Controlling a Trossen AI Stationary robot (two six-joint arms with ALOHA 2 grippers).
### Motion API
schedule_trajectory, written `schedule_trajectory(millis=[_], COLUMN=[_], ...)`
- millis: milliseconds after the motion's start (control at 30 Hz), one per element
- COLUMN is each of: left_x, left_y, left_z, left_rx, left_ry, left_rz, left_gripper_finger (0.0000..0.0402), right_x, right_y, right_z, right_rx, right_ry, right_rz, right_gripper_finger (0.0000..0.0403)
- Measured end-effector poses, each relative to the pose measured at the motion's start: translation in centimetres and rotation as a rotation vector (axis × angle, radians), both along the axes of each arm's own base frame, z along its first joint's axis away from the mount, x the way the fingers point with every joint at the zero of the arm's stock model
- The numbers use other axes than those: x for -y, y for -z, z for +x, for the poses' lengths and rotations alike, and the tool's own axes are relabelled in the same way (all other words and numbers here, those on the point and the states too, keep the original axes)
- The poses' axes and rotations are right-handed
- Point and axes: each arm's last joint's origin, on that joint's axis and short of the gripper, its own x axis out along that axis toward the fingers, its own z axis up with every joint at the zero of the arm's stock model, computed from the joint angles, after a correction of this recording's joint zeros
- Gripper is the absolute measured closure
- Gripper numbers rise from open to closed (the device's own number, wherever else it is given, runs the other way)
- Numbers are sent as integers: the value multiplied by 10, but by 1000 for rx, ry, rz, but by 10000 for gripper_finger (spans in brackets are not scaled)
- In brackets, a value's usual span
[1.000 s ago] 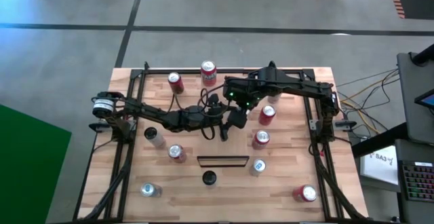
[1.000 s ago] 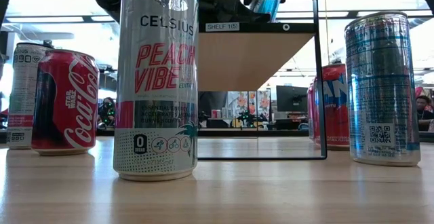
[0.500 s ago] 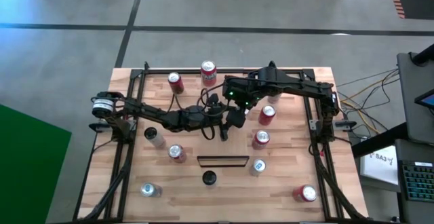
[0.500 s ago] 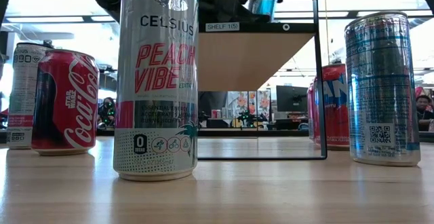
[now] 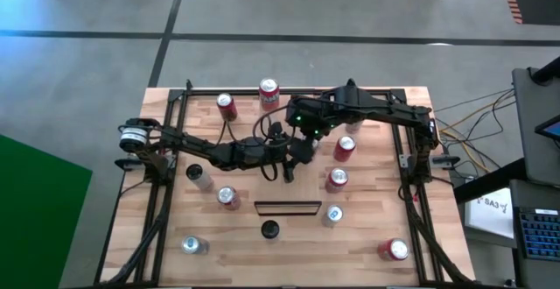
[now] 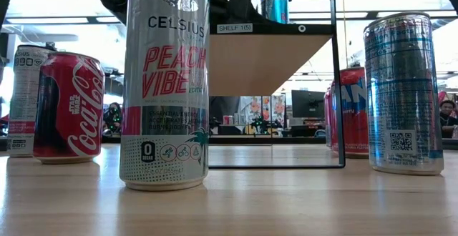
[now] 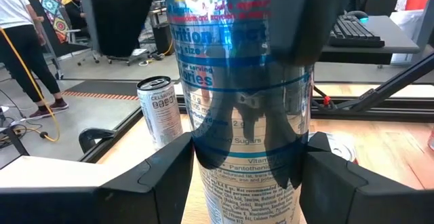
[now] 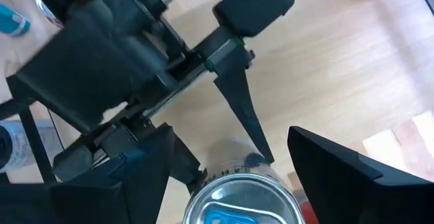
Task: Place canned beverage on shelf
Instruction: Put the bottom right blue soda can on the shelf
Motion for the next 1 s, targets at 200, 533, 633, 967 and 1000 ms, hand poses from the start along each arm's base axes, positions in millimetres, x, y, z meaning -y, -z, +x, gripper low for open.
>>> schedule_trajectory(millis=[200,533,633,967,1000], left_x=[0,0,0,1,2], left_y=[0,-7,-9,-27,-30], left_z=[0,-3,-5,-19,-22], left_rx=[-1,4,-10,-62,-71], left_ry=[-2,-2,-2,6,9], left_rz=[0,0,1,26,30], left_gripper_finger=[192,176,161,127,127], right_x=[1,-1,-1,-9,-10], right_y=[-19,-45,-48,-66,-68], right_z=[-4,-15,-19,-42,-46], right_rx=[68,163,165,205,206], right_ry=[-5,-19,-20,-54,-57], right_rz=[-52,-73,-73,-100,-108], right_gripper_finger=[128,128,127,147,151])
